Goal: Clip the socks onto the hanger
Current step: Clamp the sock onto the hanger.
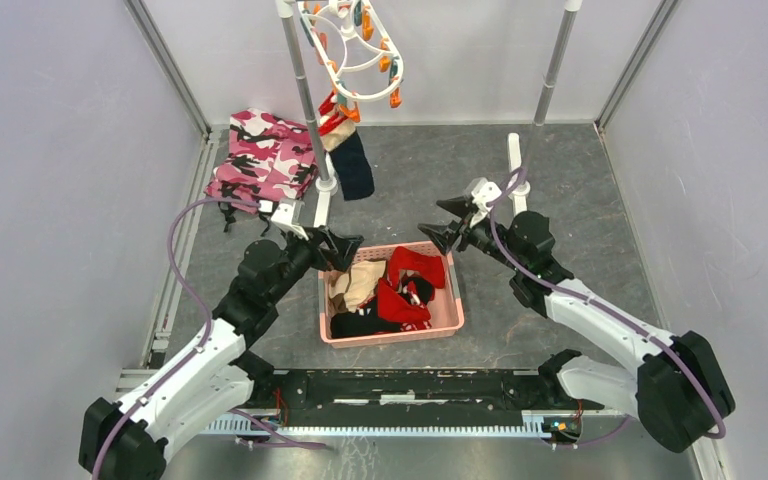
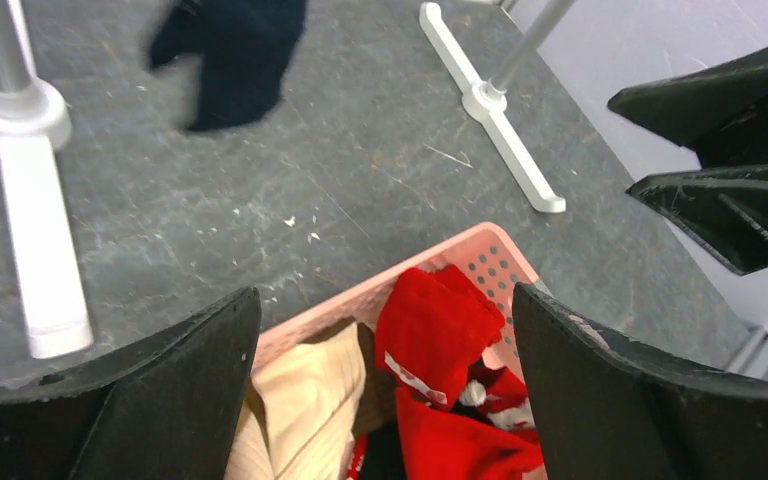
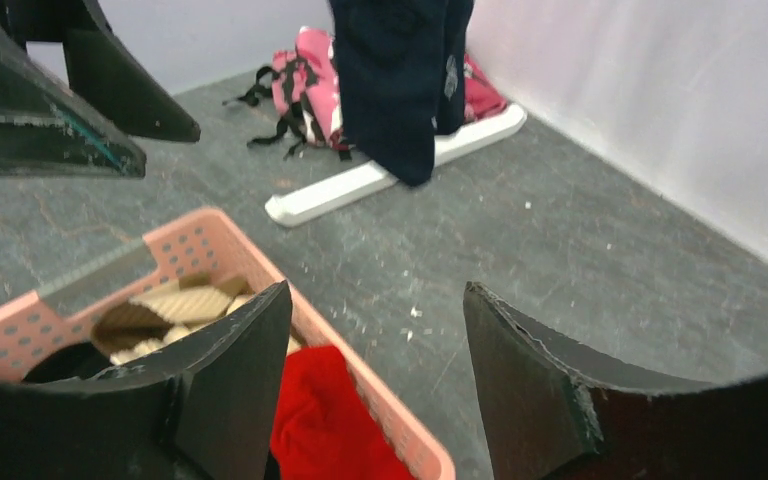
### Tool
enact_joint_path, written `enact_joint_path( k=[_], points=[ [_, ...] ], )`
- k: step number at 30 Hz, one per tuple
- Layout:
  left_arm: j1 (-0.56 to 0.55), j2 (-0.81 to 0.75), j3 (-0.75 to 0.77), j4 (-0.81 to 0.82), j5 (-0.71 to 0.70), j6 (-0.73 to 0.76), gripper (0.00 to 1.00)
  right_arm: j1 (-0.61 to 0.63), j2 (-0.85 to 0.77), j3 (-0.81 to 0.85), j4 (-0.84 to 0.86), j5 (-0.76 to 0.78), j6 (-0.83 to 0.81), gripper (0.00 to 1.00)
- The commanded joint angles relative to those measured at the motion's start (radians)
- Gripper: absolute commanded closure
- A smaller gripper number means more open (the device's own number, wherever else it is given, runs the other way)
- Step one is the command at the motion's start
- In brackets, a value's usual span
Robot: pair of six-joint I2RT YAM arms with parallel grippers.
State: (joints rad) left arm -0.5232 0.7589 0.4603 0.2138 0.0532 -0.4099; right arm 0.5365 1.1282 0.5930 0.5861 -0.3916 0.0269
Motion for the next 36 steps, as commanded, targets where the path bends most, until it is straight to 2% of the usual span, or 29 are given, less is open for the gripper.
enact_joint_path(
  k=[1, 9, 13, 19, 23, 25, 29, 33, 36],
  points=[
    [0.0, 0.002, -0.046, 0.125, 0.093, -0.097, 0.0, 0.012, -0.059, -0.085, -0.046, -0.001, -0.049, 0.3],
    [0.0, 0.075, -0.118, 0.267, 0.203, -0.167, 0.0, 0.074, -0.062, -0.148, -0.148, -0.072, -0.146, 0.31],
    [0.0, 0.093, -0.144, 0.309, 0.263, -0.138, 0.0, 0.126, -0.051, -0.142, -0.181, -0.02, -0.202, 0.32],
    [0.0, 0.191, -0.185, 0.438, 0.37, -0.13, 0.02, 0.14, 0.007, -0.133, -0.167, 0.077, -0.166, 0.37],
    [-0.005, 0.305, -0.151, 0.462, 0.437, -0.174, 0.1, 0.137, -0.019, -0.174, -0.133, 0.149, -0.136, 0.35],
    [-0.029, 0.346, -0.112, 0.393, 0.393, -0.144, 0.16, 0.129, -0.039, -0.191, -0.121, 0.176, -0.121, 0.34],
    [-0.154, 0.388, -0.023, 0.219, 0.175, -0.027, 0.22, 0.096, -0.072, -0.236, -0.085, 0.192, -0.076, 0.34],
    [-0.244, 0.442, 0.026, 0.16, 0.029, 0.023, 0.29, 0.064, -0.08, -0.264, -0.056, 0.193, -0.044, 0.33],
    [-0.3, 0.499, 0.065, 0.11, -0.078, 0.053, 0.3, 0.06, -0.074, -0.27, -0.046, 0.18, -0.032, 0.34]
  ],
)
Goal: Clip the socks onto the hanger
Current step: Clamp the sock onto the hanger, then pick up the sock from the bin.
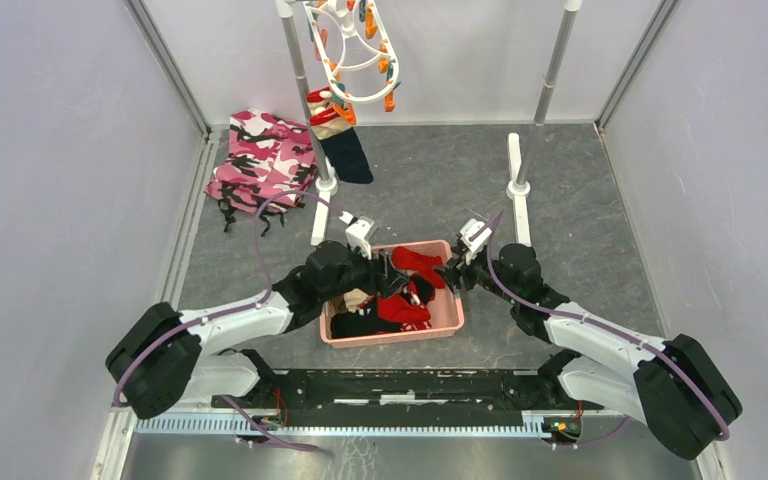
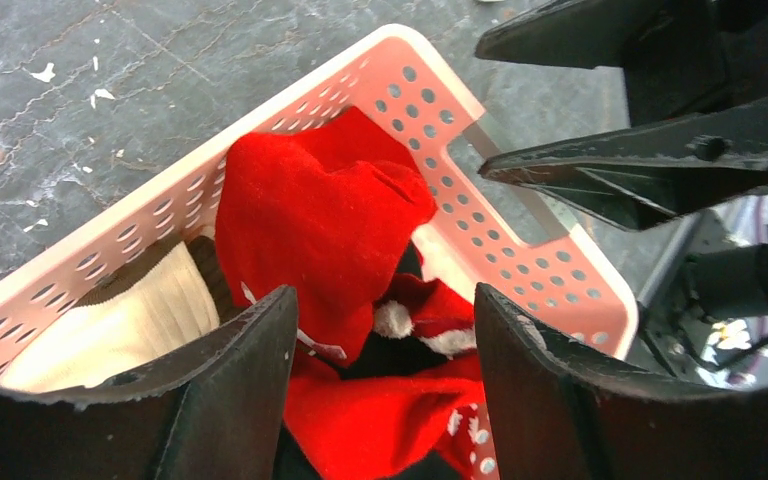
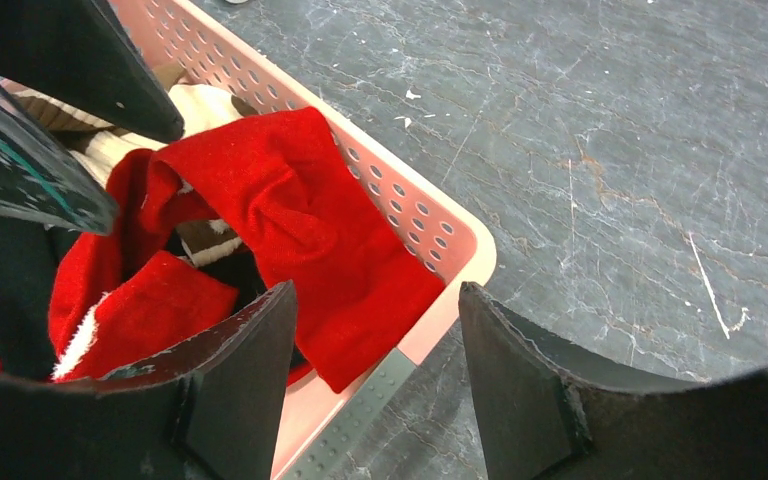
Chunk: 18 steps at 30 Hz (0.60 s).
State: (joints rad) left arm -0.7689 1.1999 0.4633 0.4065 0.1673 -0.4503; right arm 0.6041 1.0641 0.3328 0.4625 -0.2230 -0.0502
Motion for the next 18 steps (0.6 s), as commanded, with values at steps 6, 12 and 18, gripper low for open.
enact_joint_path(
  k=[6, 12, 18],
  points=[
    [-0.096, 0.156, 0.151, -0.159, -0.312, 0.12, 0.42, -0.009, -0.009, -0.011, 0.085, -0.002, 0.049, 0.34],
    [-0.098, 0.147, 0.218, -0.188, -0.347, 0.138, 0.7, -0.01, -0.013, -0.012, 0.085, -0.005, 0.049, 0.34],
    [-0.096, 0.072, 0.232, -0.207, -0.321, 0.156, 0.98, -0.01, -0.017, -0.015, 0.085, -0.008, 0.049, 0.34]
  ],
)
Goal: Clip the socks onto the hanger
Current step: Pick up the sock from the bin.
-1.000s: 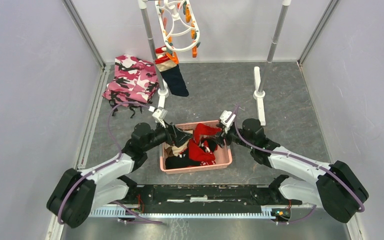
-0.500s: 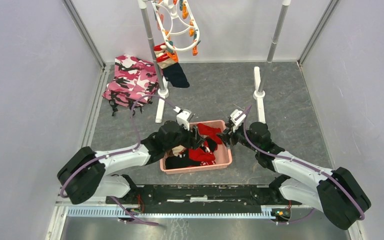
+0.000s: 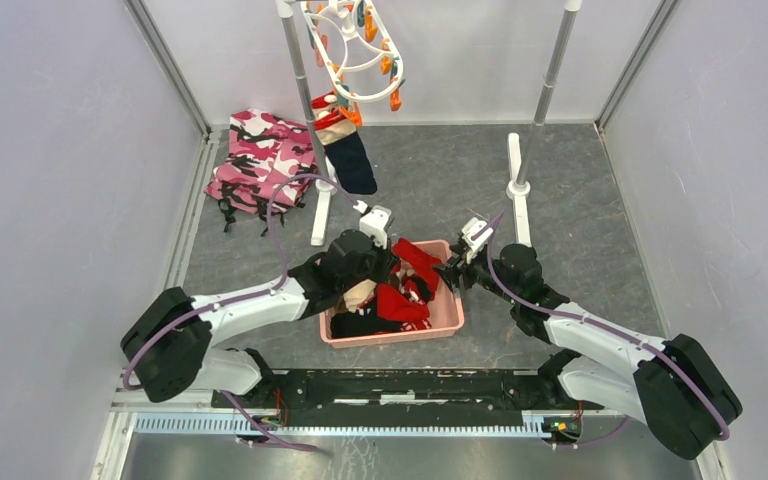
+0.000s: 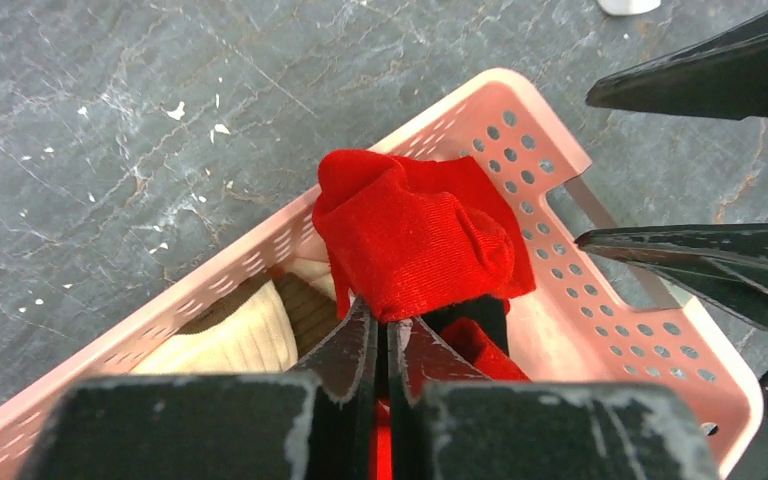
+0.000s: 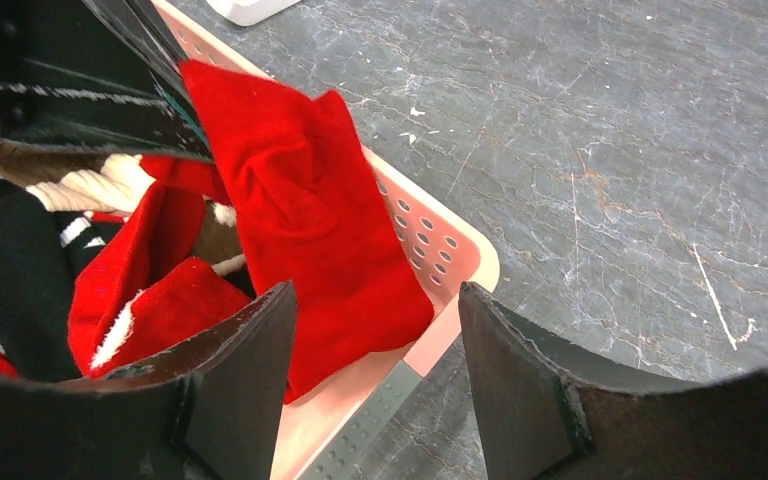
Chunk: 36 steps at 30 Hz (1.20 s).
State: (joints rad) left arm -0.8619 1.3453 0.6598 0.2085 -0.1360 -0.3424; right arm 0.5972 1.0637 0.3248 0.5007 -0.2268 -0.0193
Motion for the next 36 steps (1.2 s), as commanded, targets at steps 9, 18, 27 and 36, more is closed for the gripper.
enact_joint_path(
  k=[9, 18, 27, 36],
  points=[
    [-0.003, -0.253, 0.041, -0.074, 0.023, 0.086, 0.98, -0.004, -0.024, -0.014, 0.078, -0.087, 0.013, 0.34],
    [-0.003, -0.292, 0.063, -0.145, 0.089, 0.3, 0.98, 0.0, -0.054, -0.047, 0.178, -0.204, 0.018, 0.34],
    [-0.003, -0.161, 0.221, -0.279, 0.118, 0.203, 0.98, 0.126, -0.069, -0.011, 0.155, -0.119, -0.063, 0.33],
    [-0.003, -0.116, 0.267, -0.321, 0.258, 0.107, 0.98, 0.207, -0.037, 0.04, 0.153, 0.108, -0.069, 0.34]
  ],
)
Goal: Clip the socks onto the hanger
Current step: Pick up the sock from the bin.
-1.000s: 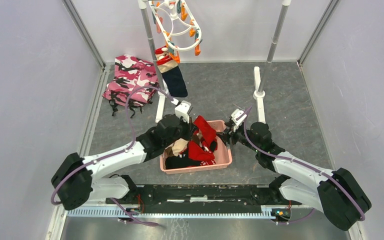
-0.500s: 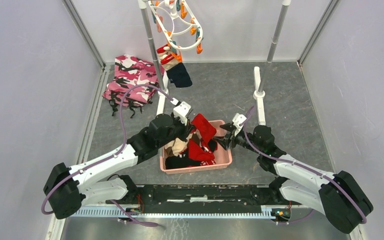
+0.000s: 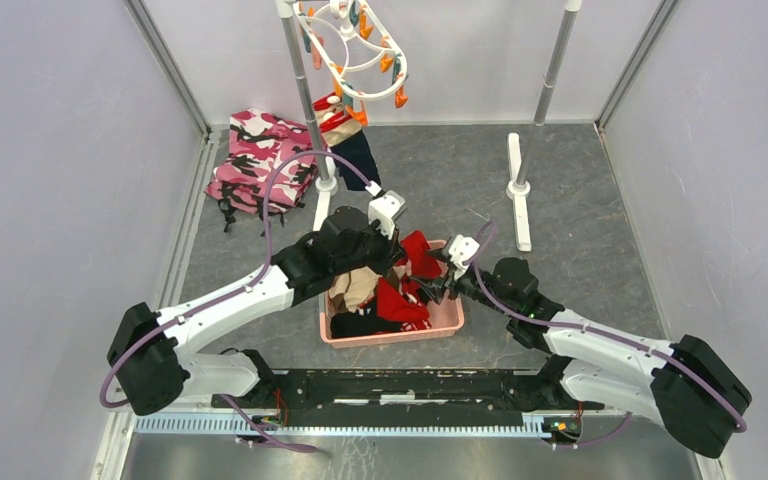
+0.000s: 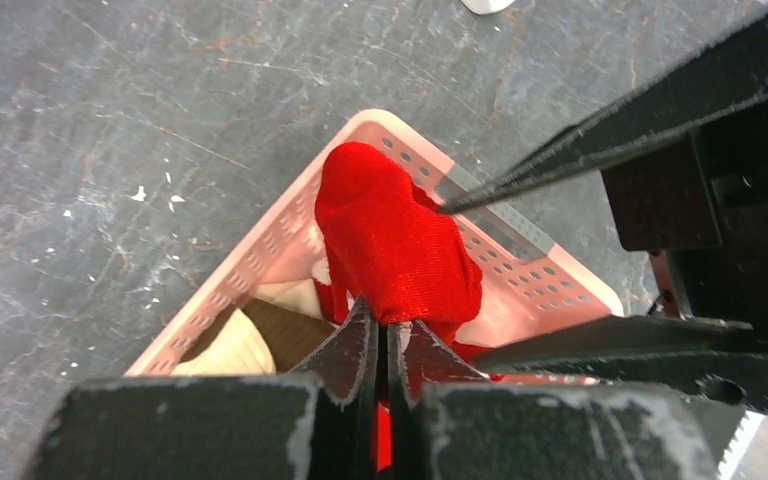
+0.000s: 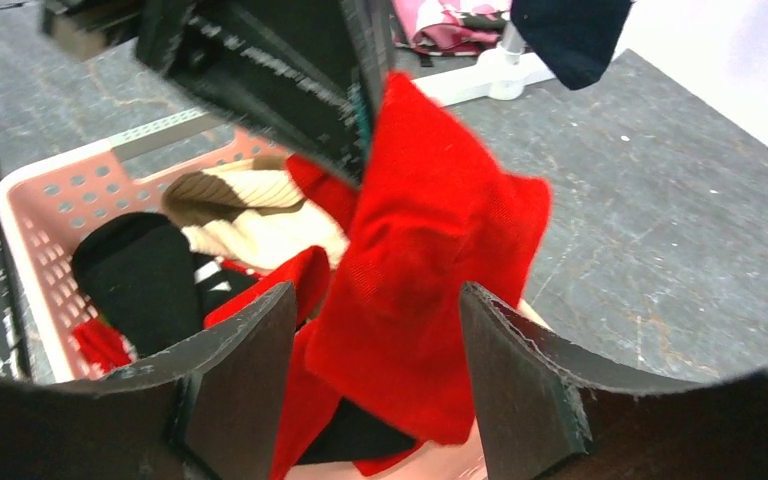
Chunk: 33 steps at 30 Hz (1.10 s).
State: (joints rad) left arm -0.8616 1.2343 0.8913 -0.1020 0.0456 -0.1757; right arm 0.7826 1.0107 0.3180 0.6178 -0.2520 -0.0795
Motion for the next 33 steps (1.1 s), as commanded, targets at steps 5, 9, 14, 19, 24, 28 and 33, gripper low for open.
enact_joint_path(
  k=[5, 9, 14, 19, 24, 28, 33],
  points=[
    [-0.004, -0.005, 0.034, -0.009, 0.113, -0.074, 0.98, 0.056, 0.082, 0.066, 0.057, 0.184, 0.022, 0.36],
    [-0.004, -0.007, 0.03, -0.015, 0.13, -0.074, 0.98, 0.074, 0.116, 0.081, 0.048, 0.189, 0.018, 0.42],
    [-0.004, -0.019, 0.006, -0.01, 0.119, -0.065, 0.98, 0.074, 0.121, 0.081, 0.043, 0.179, 0.018, 0.62],
    [-0.004, -0.028, -0.002, -0.03, 0.082, -0.042, 0.89, 0.073, 0.107, 0.086, 0.011, 0.168, -0.001, 0.85],
    [-0.003, -0.065, -0.026, -0.047, 0.004, -0.009, 0.77, 0.073, 0.079, 0.091, -0.02, 0.156, -0.025, 0.99],
    [-0.004, -0.118, -0.076, -0.026, -0.039, 0.038, 0.62, 0.074, 0.048, 0.096, -0.041, 0.133, -0.019, 1.0],
    [-0.004, -0.2, -0.198, 0.089, -0.113, 0.067, 0.37, 0.073, -0.02, 0.121, -0.105, 0.117, -0.019, 1.0]
  ],
)
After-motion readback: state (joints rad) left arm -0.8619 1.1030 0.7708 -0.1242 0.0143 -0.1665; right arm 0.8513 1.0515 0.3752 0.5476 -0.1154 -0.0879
